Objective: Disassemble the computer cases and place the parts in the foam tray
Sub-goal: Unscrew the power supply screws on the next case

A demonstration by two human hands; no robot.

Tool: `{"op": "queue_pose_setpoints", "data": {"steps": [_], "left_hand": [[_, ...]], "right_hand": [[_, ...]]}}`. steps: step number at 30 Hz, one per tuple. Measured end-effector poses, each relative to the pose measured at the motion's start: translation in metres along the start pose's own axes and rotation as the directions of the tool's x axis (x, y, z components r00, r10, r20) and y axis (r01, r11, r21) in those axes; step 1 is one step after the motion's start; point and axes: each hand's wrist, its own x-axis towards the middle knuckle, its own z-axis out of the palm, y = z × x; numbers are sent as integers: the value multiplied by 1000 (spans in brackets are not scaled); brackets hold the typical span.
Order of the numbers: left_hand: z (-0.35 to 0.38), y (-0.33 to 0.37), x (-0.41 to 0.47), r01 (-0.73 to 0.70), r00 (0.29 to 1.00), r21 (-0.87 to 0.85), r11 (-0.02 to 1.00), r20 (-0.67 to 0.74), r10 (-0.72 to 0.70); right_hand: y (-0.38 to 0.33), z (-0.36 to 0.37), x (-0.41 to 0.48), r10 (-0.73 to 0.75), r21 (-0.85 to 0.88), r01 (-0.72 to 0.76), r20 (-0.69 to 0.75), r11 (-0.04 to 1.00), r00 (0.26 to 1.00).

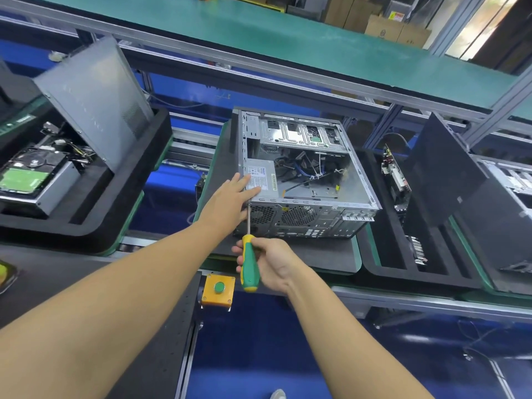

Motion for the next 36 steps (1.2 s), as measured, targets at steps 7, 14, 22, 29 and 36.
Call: {"op": "queue_pose_setpoints", "data": {"steps": [7, 14, 22, 29, 36], "left_hand": [[2, 0, -1, 2, 1000, -5, 1000, -16, -2], [1, -2, -1, -19, 1000, -1, 1000, -15, 19], [0, -1, -2, -17, 1000, -18, 1000, -21, 16], [2, -2, -1, -26, 999, -20, 999, -23, 26], [2, -2, -1, -23, 999, -42, 999, -26, 22]], "right_hand": [[15, -5, 9, -165, -193, 119, -245, 974, 955], [4, 1, 9, 68, 73, -68, 0, 995, 998], [22, -19, 2, 23, 190, -78, 277, 979, 961], [44, -3, -2, -95, 144, 95, -5, 985, 995], [40, -2, -4, -581, -718, 207, -323, 665, 747]]}}
